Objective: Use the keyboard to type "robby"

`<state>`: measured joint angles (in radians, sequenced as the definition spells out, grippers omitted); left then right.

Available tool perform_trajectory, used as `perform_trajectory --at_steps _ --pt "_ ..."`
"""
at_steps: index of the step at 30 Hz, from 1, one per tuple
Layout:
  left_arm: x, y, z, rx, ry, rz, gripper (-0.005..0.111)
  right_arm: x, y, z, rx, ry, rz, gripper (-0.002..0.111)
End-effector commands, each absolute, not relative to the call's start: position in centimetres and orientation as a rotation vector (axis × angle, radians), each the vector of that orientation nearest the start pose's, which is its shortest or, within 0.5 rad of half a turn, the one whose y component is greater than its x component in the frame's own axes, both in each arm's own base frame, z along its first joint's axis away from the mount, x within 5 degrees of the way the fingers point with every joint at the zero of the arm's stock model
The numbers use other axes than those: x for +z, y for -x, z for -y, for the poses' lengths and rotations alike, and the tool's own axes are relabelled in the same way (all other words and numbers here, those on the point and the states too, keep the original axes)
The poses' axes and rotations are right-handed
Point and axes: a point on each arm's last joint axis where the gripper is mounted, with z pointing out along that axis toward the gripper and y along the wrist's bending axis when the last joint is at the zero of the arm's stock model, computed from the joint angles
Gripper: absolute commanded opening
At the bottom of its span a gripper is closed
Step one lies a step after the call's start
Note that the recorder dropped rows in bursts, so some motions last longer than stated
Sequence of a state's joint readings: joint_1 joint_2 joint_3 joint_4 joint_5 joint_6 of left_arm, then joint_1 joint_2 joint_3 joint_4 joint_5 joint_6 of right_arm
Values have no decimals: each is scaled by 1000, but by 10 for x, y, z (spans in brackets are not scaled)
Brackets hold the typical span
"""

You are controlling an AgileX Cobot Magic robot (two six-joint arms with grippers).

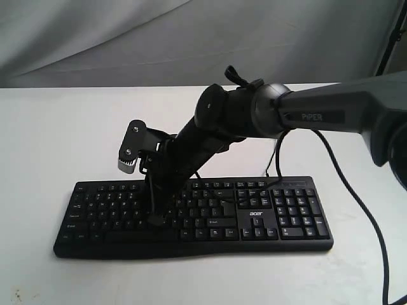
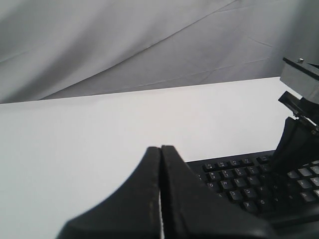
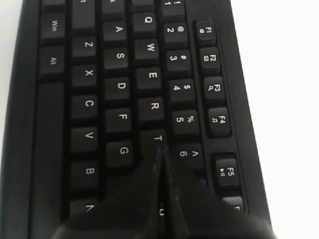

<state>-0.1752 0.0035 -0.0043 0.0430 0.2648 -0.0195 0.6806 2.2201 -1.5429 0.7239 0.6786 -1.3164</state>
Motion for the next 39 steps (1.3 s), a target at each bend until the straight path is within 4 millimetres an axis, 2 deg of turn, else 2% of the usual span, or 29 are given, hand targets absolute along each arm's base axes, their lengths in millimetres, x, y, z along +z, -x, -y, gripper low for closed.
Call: perform_trajectory --at_steps 1,39 --pt "190 -54 9 -104 -169 -1735 0 129 -334 -317 555 1800 -1921 0" --pt "190 -54 9 -104 -169 -1735 0 120 -334 -318 577 1819 -1916 0"
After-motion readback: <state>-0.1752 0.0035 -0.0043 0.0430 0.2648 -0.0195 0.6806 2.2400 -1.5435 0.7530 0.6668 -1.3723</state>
